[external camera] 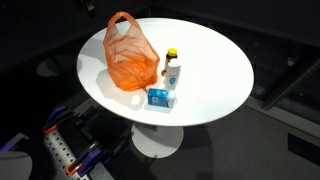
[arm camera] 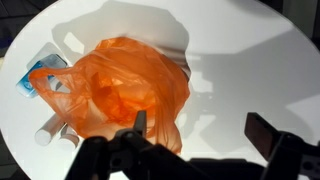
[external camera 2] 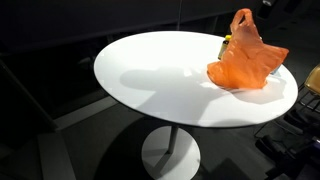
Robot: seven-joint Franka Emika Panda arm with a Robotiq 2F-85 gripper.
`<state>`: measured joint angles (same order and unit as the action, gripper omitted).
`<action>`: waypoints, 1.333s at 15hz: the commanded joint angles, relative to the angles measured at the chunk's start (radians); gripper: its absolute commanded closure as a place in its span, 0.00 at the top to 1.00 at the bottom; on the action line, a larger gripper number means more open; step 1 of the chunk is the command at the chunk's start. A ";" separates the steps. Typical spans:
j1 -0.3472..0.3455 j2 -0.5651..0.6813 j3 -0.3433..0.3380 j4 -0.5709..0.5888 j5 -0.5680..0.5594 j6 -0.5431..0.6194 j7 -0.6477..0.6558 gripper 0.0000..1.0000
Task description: Put one white bottle in the plastic
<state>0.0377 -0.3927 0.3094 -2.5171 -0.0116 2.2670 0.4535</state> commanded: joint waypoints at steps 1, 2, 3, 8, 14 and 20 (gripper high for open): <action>0.013 0.010 -0.026 0.008 -0.013 -0.005 0.006 1.00; 0.011 0.012 -0.028 0.009 -0.017 -0.002 0.008 1.00; 0.011 0.016 -0.033 0.011 -0.013 -0.002 0.003 1.00; 0.000 0.034 -0.076 0.029 0.002 -0.009 -0.005 1.00; -0.040 0.080 -0.144 0.069 0.007 -0.023 0.009 1.00; -0.105 0.148 -0.217 0.134 0.005 -0.012 0.056 1.00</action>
<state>-0.0417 -0.2915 0.1179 -2.4398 -0.0116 2.2670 0.4668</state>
